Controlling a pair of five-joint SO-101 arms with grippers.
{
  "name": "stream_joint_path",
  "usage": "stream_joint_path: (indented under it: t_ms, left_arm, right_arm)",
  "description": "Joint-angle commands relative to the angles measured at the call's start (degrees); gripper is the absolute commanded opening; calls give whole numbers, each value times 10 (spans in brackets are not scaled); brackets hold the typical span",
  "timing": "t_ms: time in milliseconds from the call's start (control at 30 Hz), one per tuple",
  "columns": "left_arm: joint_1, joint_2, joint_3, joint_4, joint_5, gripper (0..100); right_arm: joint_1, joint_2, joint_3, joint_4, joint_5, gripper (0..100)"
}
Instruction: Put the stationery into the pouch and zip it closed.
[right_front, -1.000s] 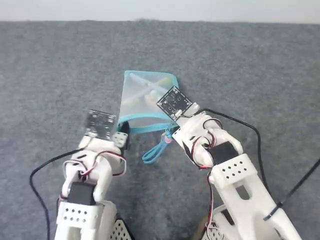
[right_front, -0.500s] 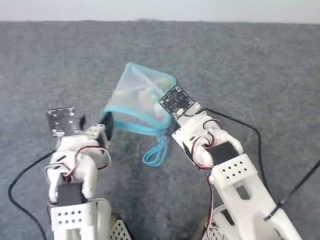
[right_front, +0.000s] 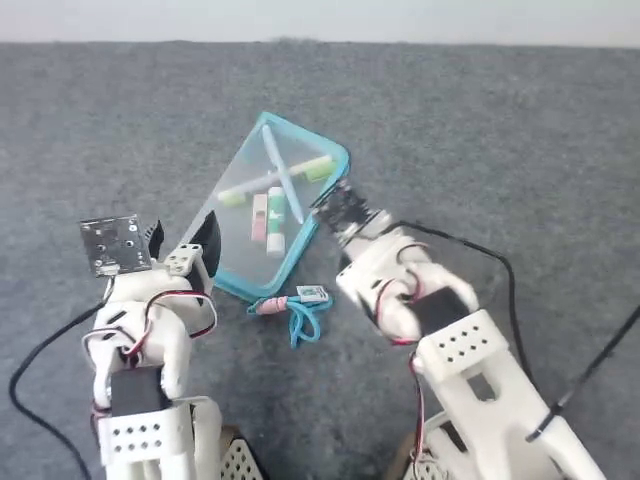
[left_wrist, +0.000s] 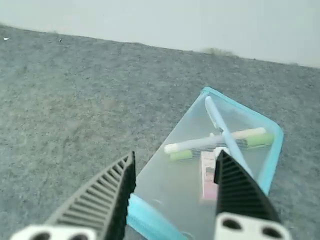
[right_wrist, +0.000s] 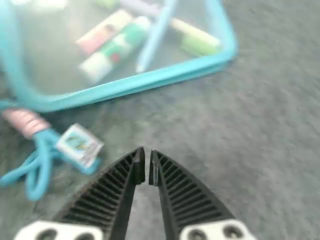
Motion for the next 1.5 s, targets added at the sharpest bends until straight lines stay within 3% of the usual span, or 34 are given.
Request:
stream_joint_path:
  t_ms: [0, 167, 367, 567, 1100, 1467]
  left_arm:
    - [-11, -4, -14, -5, -8, 236]
    - [4, -4, 5, -22, -9, 236]
    - [-8, -2, 17, -46, -9, 236]
    - [-6, -1, 22, -46, -23, 236]
    - [-5, -2, 26, -47, -24, 236]
    - [-5, -2, 26, -47, -24, 236]
  right_arm:
    - [-37, 42, -18, 0, 18, 38]
    - [-38, 218, -127, 40, 3, 127]
    - [-67, 346, -232, 63, -7, 137]
    - [-113, 356, -241, 12, -11, 138]
    - [-124, 357, -200, -3, -19, 139]
    - [-132, 287, -208, 90, -18, 139]
